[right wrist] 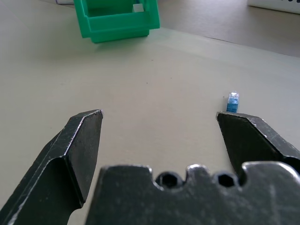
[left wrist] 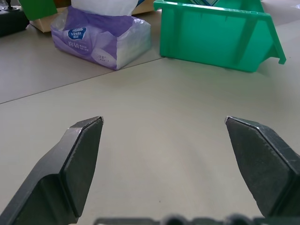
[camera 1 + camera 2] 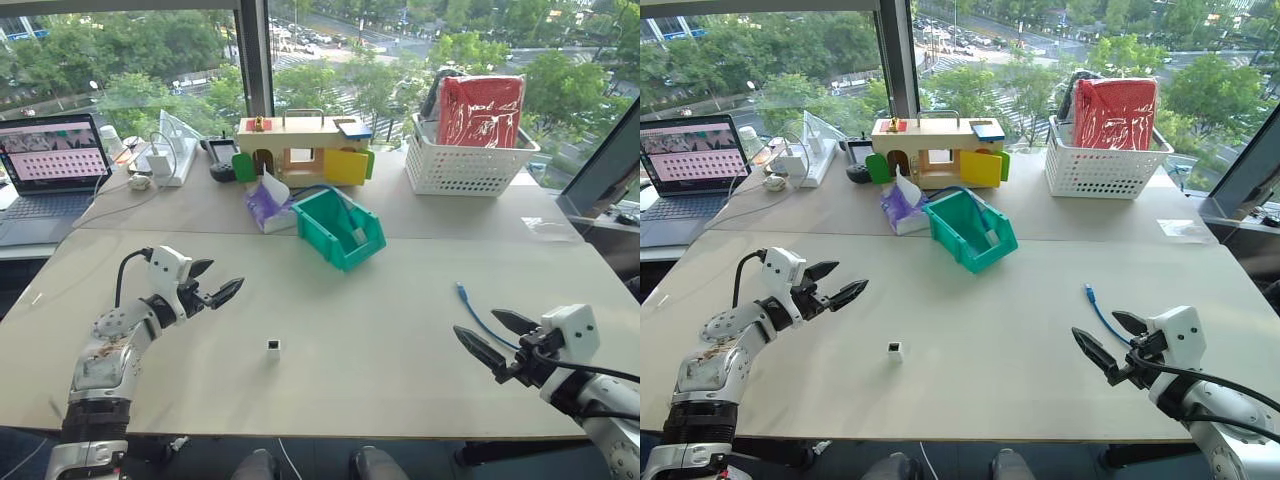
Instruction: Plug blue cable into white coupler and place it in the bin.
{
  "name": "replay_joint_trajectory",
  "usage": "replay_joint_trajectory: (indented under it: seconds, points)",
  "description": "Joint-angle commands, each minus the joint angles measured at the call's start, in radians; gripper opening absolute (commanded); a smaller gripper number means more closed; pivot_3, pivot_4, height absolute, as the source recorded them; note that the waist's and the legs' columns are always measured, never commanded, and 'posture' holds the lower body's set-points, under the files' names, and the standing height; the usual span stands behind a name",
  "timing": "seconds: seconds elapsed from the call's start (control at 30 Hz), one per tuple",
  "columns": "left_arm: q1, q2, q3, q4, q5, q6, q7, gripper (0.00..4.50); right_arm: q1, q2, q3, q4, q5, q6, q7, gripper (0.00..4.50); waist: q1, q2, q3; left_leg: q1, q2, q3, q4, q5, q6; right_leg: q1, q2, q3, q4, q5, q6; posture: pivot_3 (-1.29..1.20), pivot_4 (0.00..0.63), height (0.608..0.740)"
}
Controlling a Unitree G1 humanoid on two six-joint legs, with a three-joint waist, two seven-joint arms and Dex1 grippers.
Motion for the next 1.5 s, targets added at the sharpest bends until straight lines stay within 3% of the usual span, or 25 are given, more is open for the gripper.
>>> replay_joint_trajectory:
  seconds: [0.03, 0.2, 0.4, 0.93, 1.07, 1.37, 1.4, 1.5]
  points:
    - [-0.044, 0.008, -0.002, -0.052, -0.039, 0.002, -0.033, 4.5, -0.032, -0.035, -0.028, -0.013, -0.009, 0.008, -0.016, 4.49, 0.0, 0.0, 0.0, 0.0, 0.0, 0.0, 0.0, 0.0, 0.0, 0.0, 0.0, 0.0, 0.0, 0.0, 0.0, 0.0, 0.15, 0.737]
    - [-0.135, 0.046, -0.058, -0.19, -0.148, 0.155, -0.148, 4.5, -0.246, -0.145, 0.042, 0.193, -0.098, 0.079, -0.058, 4.49, 0.0, -0.001, 0.0, -0.001, -0.001, 0.0, 0.002, 0.001, 0.0, 0.0, -0.001, 0.0, -0.001, -0.001, -0.004, 0.0, 0.15, 0.737]
    - [-0.192, 0.107, -0.057, -0.272, -0.267, 0.306, -0.223, 4.5, -0.4, -0.15, 0.109, 0.434, -0.171, 0.067, -0.074, 4.49, -0.003, 0.0, 0.0, 0.0, 0.0, 0.0, -0.001, 0.001, 0.001, 0.0, 0.001, 0.0, 0.0, -0.001, -0.001, 0.0, 0.15, 0.737]
    - [-0.159, 0.175, -0.083, -0.424, -0.308, 0.375, -0.228, 4.5, -0.662, -0.096, 0.3, 0.778, -0.268, 0.096, -0.022, 4.49, -0.004, 0.0, 0.001, -0.002, 0.0, -0.001, 0.0, 0.001, 0.001, -0.001, 0.001, 0.0, 0.0, -0.001, 0.0, 0.0, 0.15, 0.737]
    - [-0.152, 0.2, -0.096, -0.444, -0.311, 0.385, -0.241, 4.5, -0.717, -0.066, 0.307, 0.898, -0.299, 0.051, -0.039, 3.49, -0.006, 0.0, 0.001, -0.001, 0.0, -0.001, 0.0, 0.001, 0.001, -0.001, 0.001, 0.0, 0.0, 0.0, 0.0, 0.0, 0.15, 0.737]
    - [-0.195, 0.204, -0.069, -0.398, -0.308, 0.35, -0.245, 4.5, -0.734, -0.099, 0.415, 0.858, -0.377, -0.055, 0.102, 0.36, -0.009, 0.0, 0.001, 0.0, 0.0, -0.001, 0.0, 0.001, 0.001, 0.001, 0.001, 0.0, 0.001, 0.0, 0.0, 0.0, 0.15, 0.737]
    - [-0.205, 0.202, -0.073, -0.391, -0.306, 0.346, -0.247, 4.5, -0.744, -0.103, 0.442, 0.831, -0.387, -0.081, 0.14, 0.17, -0.009, 0.0, 0.001, 0.0, 0.0, -0.001, 0.0, 0.001, 0.001, 0.0, 0.001, 0.0, 0.001, 0.0, 0.0, 0.0, 0.15, 0.737]
    - [-0.244, 0.195, -0.098, -0.362, -0.292, 0.329, -0.264, 4.5, -0.792, -0.117, 0.563, 0.766, -0.445, -0.174, 0.27, 0.17, -0.019, 0.0, 0.001, 0.0, 0.0, -0.001, 0.0, 0.001, 0.001, 0.0, 0.002, 0.0, 0.001, 0.0, 0.0, 0.0, 0.15, 0.737]
